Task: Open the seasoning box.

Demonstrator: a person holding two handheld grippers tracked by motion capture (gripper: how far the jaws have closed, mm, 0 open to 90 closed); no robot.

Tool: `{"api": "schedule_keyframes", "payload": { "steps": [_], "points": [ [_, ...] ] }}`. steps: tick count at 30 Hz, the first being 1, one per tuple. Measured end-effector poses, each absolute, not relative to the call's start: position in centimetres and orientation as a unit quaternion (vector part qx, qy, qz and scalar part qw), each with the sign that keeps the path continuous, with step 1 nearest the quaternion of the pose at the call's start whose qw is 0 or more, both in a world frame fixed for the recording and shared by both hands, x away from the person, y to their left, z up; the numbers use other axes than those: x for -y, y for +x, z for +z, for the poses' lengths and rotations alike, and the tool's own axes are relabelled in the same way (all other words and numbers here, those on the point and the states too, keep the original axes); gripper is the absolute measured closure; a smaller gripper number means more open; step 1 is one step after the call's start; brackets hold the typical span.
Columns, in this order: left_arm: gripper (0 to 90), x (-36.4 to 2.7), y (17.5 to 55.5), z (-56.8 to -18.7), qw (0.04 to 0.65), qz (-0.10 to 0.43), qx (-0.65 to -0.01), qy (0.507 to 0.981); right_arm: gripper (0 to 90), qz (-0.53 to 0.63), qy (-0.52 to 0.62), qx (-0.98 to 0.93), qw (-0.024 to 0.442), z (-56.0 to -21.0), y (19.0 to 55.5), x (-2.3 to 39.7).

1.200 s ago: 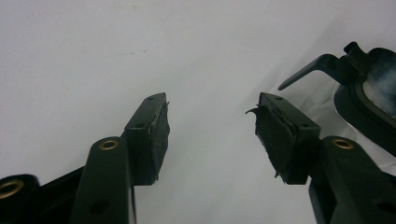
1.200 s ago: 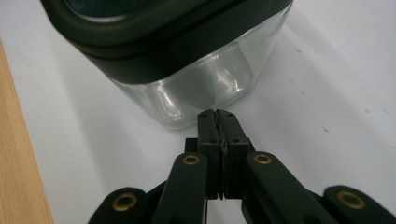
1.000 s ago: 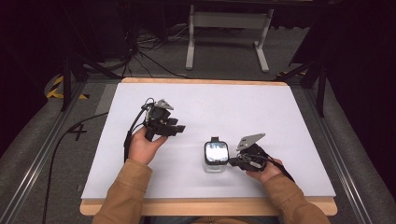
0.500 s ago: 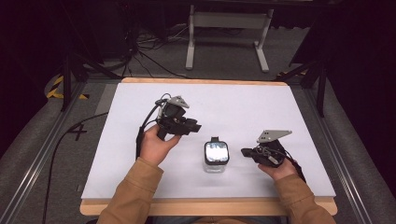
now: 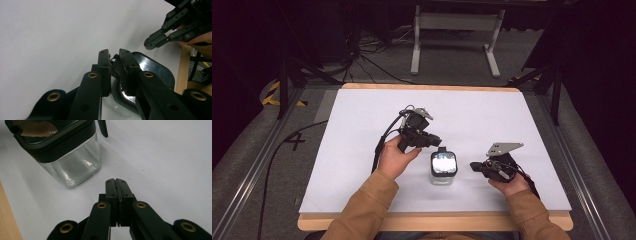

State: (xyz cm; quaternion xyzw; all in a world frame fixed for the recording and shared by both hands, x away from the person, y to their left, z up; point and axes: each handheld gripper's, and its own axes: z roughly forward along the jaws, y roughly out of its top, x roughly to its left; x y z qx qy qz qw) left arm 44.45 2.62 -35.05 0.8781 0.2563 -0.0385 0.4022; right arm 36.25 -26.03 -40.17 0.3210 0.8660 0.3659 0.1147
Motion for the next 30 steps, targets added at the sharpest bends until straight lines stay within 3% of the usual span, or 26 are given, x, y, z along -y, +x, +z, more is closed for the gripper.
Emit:
{"api": "schedule_keyframes", "payload": {
  "steps": [12, 30],
  "points": [
    [82.3, -1.8, 45.2, -36.3, 0.415, -0.077, -0.273, 0.865, 88.2, 0.362, 0.321, -0.868, 0.111, -40.4, 36.1, 25.9],
    [86.0, -1.6, 45.1, -36.4, 0.411, -0.074, -0.267, 0.868, 88.2, 0.364, 0.318, -0.868, 0.111, -40.3, 35.8, 25.7]
  ]
}}
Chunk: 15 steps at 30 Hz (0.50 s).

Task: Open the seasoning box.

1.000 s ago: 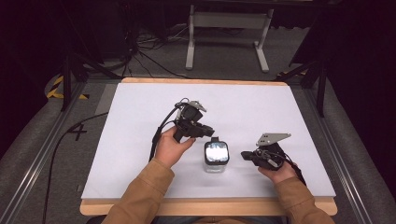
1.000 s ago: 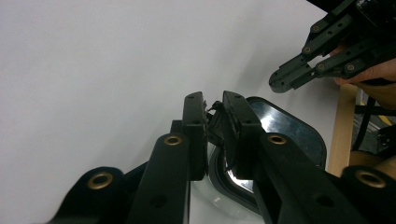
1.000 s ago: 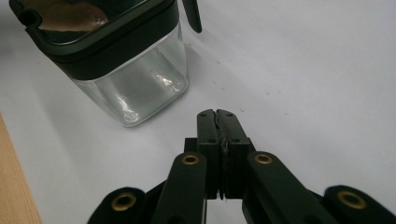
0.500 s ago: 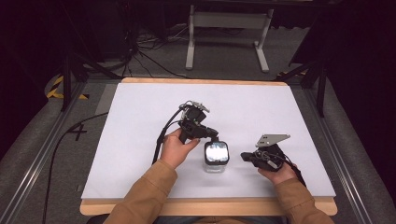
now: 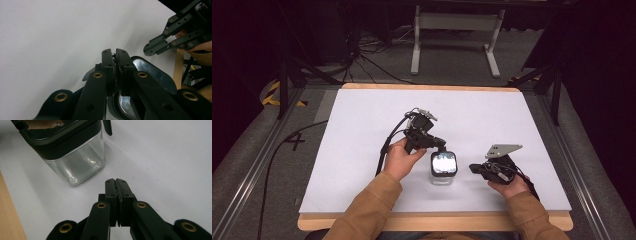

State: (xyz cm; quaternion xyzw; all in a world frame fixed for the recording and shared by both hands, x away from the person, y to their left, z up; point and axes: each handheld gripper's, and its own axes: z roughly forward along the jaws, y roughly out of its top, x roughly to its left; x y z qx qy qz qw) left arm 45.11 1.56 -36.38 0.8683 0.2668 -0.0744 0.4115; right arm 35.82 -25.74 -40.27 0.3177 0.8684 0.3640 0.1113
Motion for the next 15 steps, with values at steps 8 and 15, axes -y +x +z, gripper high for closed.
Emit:
{"api": "schedule_keyframes", "payload": {
  "steps": [8, 15],
  "points": [
    [86.1, -1.67, 45.3, -36.47, 0.413, -0.084, -0.272, 0.865, 88.3, 0.367, 0.309, -0.87, 0.113, -40.01, 35.57, 25.34],
    [86.2, -1.78, 45.44, -36.59, 0.415, -0.095, -0.277, 0.861, 88.7, 0.372, 0.295, -0.872, 0.117, -39.61, 35.13, 24.82]
  ]
}}
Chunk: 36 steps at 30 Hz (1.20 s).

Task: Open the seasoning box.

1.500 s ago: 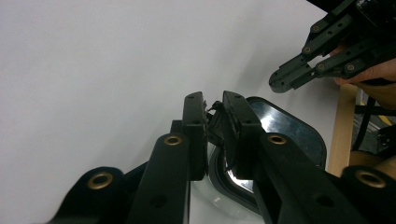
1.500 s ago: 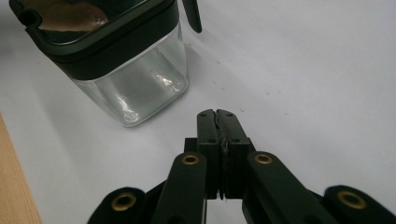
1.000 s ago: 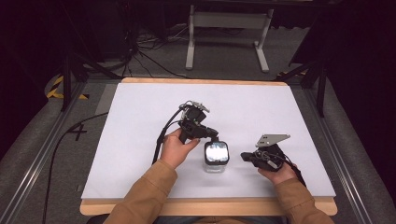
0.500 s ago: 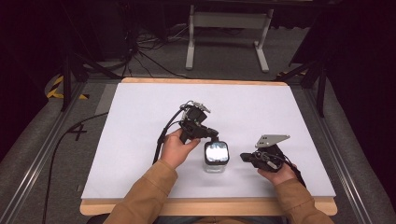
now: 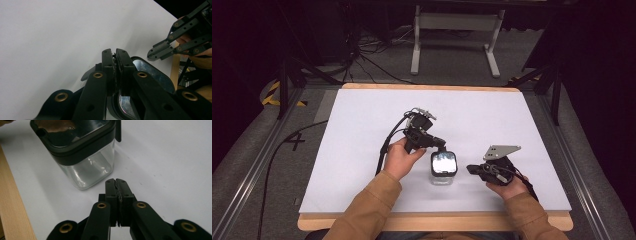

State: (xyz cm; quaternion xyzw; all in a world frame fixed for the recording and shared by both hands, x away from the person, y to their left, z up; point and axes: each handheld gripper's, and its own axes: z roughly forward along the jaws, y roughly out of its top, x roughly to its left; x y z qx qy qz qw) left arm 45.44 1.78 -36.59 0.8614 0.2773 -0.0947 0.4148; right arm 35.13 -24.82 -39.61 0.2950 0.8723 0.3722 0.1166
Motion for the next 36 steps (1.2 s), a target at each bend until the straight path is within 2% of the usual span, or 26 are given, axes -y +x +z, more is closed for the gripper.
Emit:
{"api": "schedule_keyframes", "payload": {
  "steps": [21, 36],
  "points": [
    [86.3, -1.9, 45.8, -36.8, 0.417, -0.114, -0.287, 0.855, 89.2, 0.383, 0.232, -0.887, 0.114, -37.8, 33.1, 22.4],
    [85.5, -2.1, 45.9, -36.9, 0.421, -0.116, -0.288, 0.852, 89.3, 0.398, 0.23, -0.881, 0.112, -37.7, 32.9, 21.8]
  ]
}}
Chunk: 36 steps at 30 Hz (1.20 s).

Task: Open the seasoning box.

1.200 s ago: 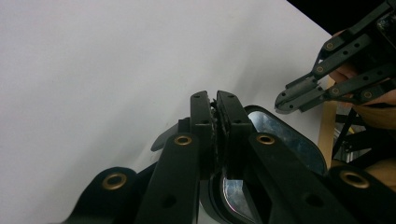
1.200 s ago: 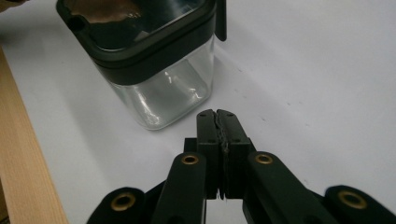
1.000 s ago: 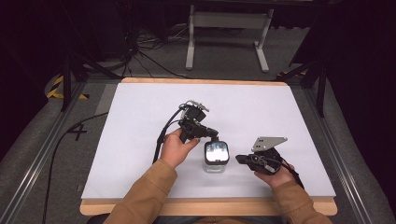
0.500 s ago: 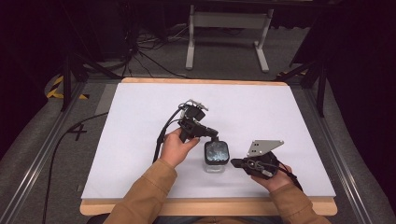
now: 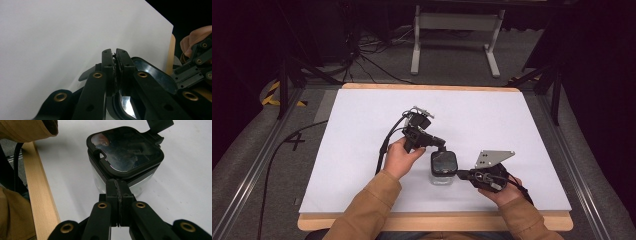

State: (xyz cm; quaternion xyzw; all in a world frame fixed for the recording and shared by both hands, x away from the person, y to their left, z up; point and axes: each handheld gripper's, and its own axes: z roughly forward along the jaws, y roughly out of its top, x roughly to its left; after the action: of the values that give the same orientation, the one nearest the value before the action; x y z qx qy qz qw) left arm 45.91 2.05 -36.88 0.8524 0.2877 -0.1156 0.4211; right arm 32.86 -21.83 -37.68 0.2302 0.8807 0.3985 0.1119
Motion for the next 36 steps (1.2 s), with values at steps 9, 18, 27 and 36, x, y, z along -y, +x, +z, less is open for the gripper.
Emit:
{"api": "schedule_keyframes", "payload": {
  "steps": [9, 18, 27, 36],
  "points": [
    [81.9, -3.4, 44.2, -34.2, 0.447, -0.057, -0.282, 0.847, 89.4, 0.408, 0.227, -0.876, 0.12, -37.3, 32.9, 21.8],
    [82.4, -4.9, 42.6, -32.8, 0.455, -0.044, -0.279, 0.844, 89.4, 0.43, 0.22, -0.866, 0.131, -36.4, 33.3, 21.6],
    [84.5, -6.7, 40.5, -32.2, 0.451, -0.037, -0.28, 0.847, 89.4, 0.462, 0.211, -0.85, 0.139, -35.1, 34.6, 21.5],
    [85.4, -6.8, 38.4, -32.0, 0.449, -0.046, -0.264, 0.852, 89.4, 0.482, 0.206, -0.841, 0.136, -34.4, 35.9, 20.9]
  ]
}}
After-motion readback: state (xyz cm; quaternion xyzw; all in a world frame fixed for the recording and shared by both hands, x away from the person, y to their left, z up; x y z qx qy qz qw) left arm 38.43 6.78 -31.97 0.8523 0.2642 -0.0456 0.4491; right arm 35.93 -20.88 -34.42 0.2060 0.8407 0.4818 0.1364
